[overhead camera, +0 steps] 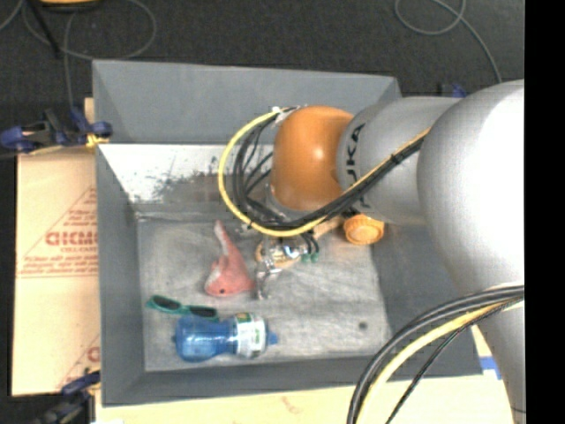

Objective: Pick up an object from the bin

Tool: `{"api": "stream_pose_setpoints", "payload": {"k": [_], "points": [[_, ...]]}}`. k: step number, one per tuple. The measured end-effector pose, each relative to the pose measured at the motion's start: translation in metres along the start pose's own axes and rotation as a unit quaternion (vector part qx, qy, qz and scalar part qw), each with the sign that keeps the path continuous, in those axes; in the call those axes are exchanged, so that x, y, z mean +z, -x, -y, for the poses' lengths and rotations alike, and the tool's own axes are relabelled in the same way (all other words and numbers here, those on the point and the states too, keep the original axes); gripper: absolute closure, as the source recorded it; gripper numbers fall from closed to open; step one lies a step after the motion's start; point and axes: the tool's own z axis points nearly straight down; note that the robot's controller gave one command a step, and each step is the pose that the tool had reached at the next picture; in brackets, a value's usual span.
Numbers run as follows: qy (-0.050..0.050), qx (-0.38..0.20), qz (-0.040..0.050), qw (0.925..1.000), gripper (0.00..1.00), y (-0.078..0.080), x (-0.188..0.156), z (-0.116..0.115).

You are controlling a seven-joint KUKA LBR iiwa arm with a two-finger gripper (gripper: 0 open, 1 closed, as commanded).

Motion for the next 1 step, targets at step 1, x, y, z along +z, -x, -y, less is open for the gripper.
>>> {"api": "stream_pose_setpoints", "payload": {"k": [1], "points": [[0.002,-0.028,0.0027,0.9996,0.0,-0.0141,0.0044,-0.0014]]}}
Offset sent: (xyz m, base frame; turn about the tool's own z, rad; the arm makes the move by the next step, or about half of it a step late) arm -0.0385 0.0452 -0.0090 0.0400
